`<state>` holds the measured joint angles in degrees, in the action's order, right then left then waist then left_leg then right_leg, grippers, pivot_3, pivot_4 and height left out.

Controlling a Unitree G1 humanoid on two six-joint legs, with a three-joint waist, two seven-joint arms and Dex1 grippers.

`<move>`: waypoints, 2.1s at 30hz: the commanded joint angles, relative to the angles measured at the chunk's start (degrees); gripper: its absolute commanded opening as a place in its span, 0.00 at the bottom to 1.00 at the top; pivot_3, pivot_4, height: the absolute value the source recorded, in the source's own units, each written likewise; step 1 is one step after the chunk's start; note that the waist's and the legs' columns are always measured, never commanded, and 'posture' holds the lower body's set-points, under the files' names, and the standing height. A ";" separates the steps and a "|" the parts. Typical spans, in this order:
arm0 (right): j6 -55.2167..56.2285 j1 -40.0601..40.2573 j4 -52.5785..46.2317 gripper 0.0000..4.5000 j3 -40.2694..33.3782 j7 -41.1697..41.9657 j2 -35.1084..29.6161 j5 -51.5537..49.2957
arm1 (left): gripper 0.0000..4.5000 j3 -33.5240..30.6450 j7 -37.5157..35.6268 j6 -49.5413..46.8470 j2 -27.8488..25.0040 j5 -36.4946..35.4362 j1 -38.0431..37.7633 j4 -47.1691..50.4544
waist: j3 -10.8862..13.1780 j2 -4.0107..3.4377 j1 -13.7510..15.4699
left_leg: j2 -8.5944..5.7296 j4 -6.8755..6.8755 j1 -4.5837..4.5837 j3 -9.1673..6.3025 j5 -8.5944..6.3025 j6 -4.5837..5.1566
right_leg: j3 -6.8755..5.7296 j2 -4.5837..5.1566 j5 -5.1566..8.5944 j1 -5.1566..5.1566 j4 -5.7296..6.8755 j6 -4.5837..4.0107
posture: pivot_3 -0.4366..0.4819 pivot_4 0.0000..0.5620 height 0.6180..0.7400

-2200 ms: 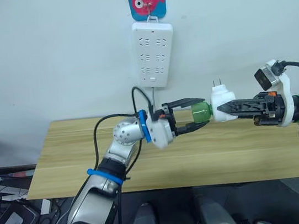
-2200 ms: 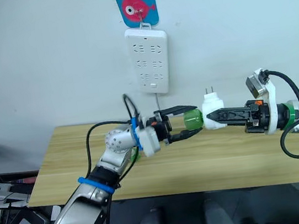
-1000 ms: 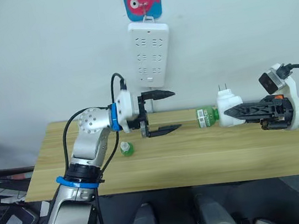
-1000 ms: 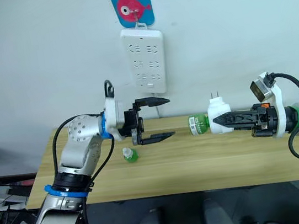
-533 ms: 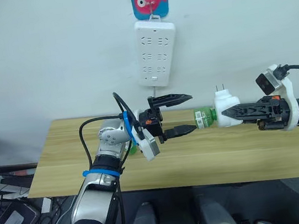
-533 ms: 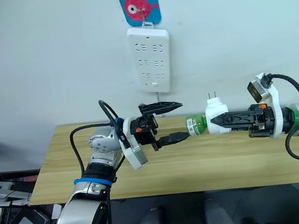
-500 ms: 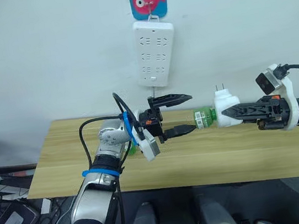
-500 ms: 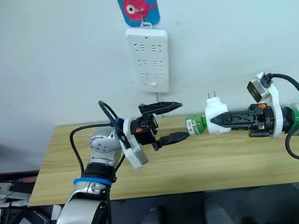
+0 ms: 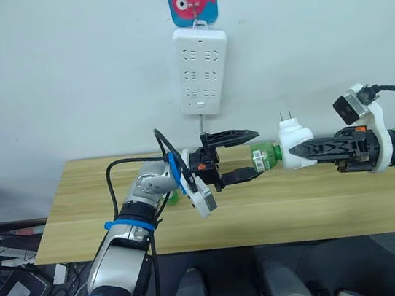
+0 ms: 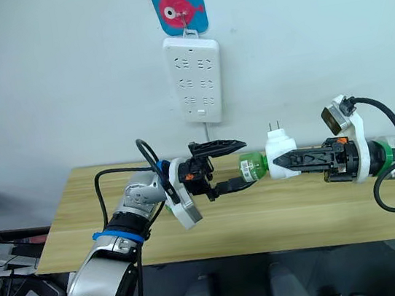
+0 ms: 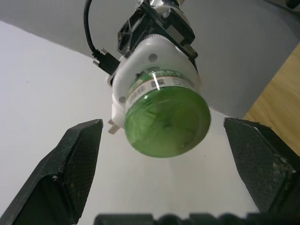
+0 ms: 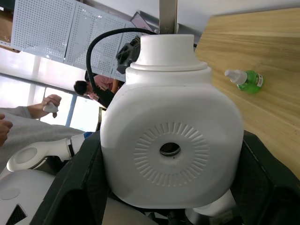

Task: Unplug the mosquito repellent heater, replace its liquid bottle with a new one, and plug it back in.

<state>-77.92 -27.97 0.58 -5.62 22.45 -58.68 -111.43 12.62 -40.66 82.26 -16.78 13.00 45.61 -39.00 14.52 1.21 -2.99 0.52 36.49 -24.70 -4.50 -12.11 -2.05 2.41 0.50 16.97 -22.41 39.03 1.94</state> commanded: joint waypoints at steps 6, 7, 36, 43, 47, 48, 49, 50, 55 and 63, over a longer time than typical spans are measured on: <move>0.41 -0.30 -1.72 0.67 -1.60 0.73 -0.31 -1.57 | 0.90 0.99 8.26 2.12 0.33 5.08 2.27 0.17 | 0.00 0.00 -0.15 | 0.01 0.01 0.00 0.00 0.00 0.00 | -0.01 0.00 0.00 0.00 0.01 0.00 | 0.37 0.37 1.00; 0.43 -0.19 -1.78 0.67 -1.63 0.68 -0.39 -1.57 | 0.85 1.41 8.84 2.25 0.06 5.29 2.28 0.14 | 0.00 0.00 -0.15 | 0.01 0.01 0.00 0.00 0.00 0.00 | -0.01 0.00 0.00 0.00 0.02 0.00 | 0.37 0.37 1.00; 1.13 0.08 -5.63 0.67 1.09 4.14 -3.43 -1.57 | 0.50 -1.39 -11.02 -151.26 -9.76 -93.87 1.27 24.95 | -0.04 -0.08 -1.96 | 0.13 0.31 -0.01 -0.23 -0.05 0.09 | -0.11 -0.35 0.03 0.02 0.17 0.01 | 0.36 0.41 1.00; 1.44 -0.02 -4.02 0.67 0.33 3.46 -3.68 -1.57 | 0.50 -6.18 -10.67 -154.40 -7.74 -89.64 0.24 26.08 | -0.04 -0.08 -1.72 | 0.14 0.33 -0.03 -0.13 -0.05 0.08 | -0.02 -0.22 0.02 0.02 0.14 0.01 | 0.36 0.41 1.00; 1.20 -0.38 -1.99 0.67 -0.94 2.83 -4.95 -1.57 | 0.50 -7.78 -12.09 -155.62 -8.68 -86.80 -0.53 27.06 | -0.04 -0.08 -1.75 | 0.15 0.32 -0.02 -0.12 -0.05 0.08 | -0.02 -0.23 0.02 0.02 0.15 0.01 | 0.36 0.41 1.00; 0.93 -0.53 -1.26 0.67 -1.37 2.90 -5.43 -1.57 | 0.50 -8.29 -12.45 -155.82 -9.06 -86.04 -0.83 27.11 | -0.04 -0.08 -1.75 | 0.15 0.32 -0.02 -0.12 -0.05 0.08 | -0.01 -0.23 0.02 0.02 0.15 0.01 | 0.36 0.41 1.00; 0.58 -0.65 -0.49 0.67 -1.84 2.99 -6.05 -1.57 | 0.50 -8.93 -12.68 -156.13 -9.60 -85.40 -1.24 27.09 | -0.04 -0.08 -1.74 | 0.15 0.32 -0.02 -0.12 -0.05 0.08 | -0.01 -0.23 0.02 0.02 0.15 0.01 | 0.36 0.41 1.00; 0.30 -0.76 0.08 0.67 -2.13 3.08 -6.47 -1.57 | 0.50 -9.43 -12.92 -156.41 -9.91 -84.84 -1.51 27.10 | -0.04 -0.08 -1.74 | 0.15 0.32 -0.02 -0.11 -0.05 0.09 | -0.01 -0.22 0.02 0.02 0.14 0.01 | 0.36 0.41 1.00; 3.14 3.01 0.28 0.67 -2.91 -5.72 -9.28 2.00 | 0.50 -10.43 -15.76 -156.26 -13.44 -81.44 -4.71 30.11 | -0.04 -0.08 -1.66 | 0.15 0.31 -0.02 -0.11 -0.05 0.09 | 0.00 -0.21 0.02 0.02 0.12 0.01 | 0.38 0.42 1.00; 11.73 7.85 4.11 0.67 9.81 -8.79 -7.04 47.48 | 0.50 -12.70 -13.68 -157.00 -11.02 -81.37 -7.79 34.09 | -0.04 -0.09 -0.64 | 0.07 0.32 -0.04 -0.03 -0.05 0.08 | 0.07 -0.13 0.02 -0.05 0.11 0.02 | 0.41 0.42 1.00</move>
<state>-68.61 -19.32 3.85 4.02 11.87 -65.69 -69.69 1.51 -54.24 -74.71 -28.33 -68.09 37.67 -7.34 14.47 1.12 -3.62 0.59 36.80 -24.75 -4.49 -12.16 -1.97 2.51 0.37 16.99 -22.48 39.15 1.95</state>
